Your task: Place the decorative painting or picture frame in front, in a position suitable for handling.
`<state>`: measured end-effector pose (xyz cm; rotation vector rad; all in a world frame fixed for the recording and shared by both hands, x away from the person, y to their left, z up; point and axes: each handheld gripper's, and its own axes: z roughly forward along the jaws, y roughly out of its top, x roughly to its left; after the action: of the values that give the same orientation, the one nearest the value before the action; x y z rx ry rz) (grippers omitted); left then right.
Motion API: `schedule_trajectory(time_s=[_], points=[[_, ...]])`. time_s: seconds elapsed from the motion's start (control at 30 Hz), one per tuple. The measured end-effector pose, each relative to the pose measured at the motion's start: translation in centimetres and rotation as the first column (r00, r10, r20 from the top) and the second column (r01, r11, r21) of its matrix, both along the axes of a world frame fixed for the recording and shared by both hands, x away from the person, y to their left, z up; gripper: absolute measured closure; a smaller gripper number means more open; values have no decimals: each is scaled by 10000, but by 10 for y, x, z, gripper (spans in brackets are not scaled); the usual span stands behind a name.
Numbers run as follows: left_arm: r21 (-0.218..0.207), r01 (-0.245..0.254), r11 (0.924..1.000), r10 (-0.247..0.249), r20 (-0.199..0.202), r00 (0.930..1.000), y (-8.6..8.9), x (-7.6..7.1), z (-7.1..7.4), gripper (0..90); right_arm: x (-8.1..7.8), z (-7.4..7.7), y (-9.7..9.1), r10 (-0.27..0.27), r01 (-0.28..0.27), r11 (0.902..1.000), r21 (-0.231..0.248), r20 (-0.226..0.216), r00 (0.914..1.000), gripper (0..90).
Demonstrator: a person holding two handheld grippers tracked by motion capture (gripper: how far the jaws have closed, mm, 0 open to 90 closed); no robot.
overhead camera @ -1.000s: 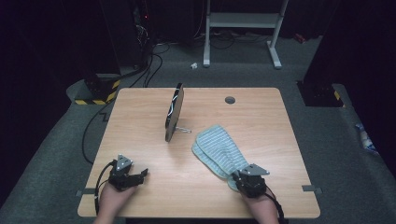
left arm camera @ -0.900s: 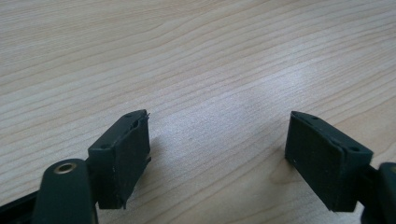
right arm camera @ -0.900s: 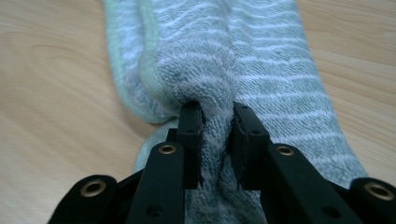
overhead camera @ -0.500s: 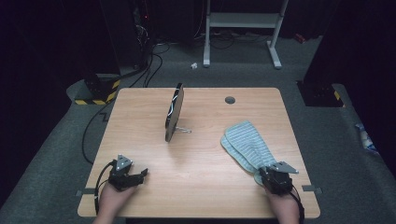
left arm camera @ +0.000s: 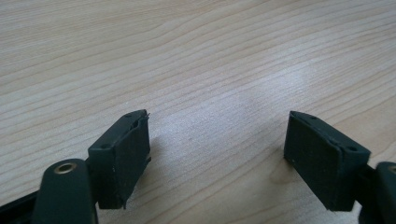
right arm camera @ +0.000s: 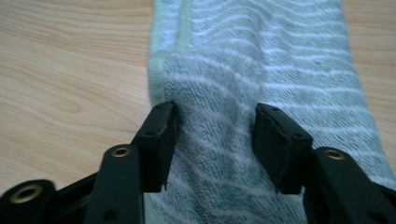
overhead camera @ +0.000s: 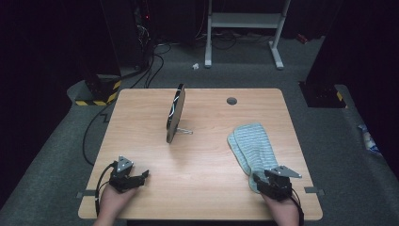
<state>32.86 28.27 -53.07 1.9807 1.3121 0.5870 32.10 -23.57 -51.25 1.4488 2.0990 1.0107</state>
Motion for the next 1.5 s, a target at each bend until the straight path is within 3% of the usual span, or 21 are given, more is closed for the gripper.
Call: schedule_trajectory(time_s=[0.37,0.4,0.43,0.57,0.7,0.83,0.87,1.07,1.5], points=[[1,-2,10000,2,1,10000,0,0,0,226,-2,13,12,594,-605,9979,211,472,9971,413],[3,-7,10000,7,3,10000,0,0,0,226,1,15,11,713,-735,9955,600,388,9967,414],[11,-32,10000,32,15,10000,0,0,0,228,3,17,11,719,-747,9949,670,440,9964,417],[13,-45,10000,45,19,10000,0,0,0,230,18,28,11,563,-613,9963,606,805,9952,422],[37,-74,10000,74,24,10000,0,0,0,233,39,22,19,509,-511,9987,6,696,9963,426],[36,-72,10000,72,20,10000,0,0,0,235,39,11,27,558,-531,9976,-440,620,9965,447],[34,-72,10000,72,23,10000,0,0,0,235,39,3,33,810,-754,9900,-1195,435,9958,462],[25,-69,10000,68,18,10000,0,0,0,235,38,-4,31,573,-547,9900,-1302,161,9982,517],[15,-61,10000,61,17,10000,0,0,0,237,36,-7,14,-85,124,9900,-1407,278,9996,534]])
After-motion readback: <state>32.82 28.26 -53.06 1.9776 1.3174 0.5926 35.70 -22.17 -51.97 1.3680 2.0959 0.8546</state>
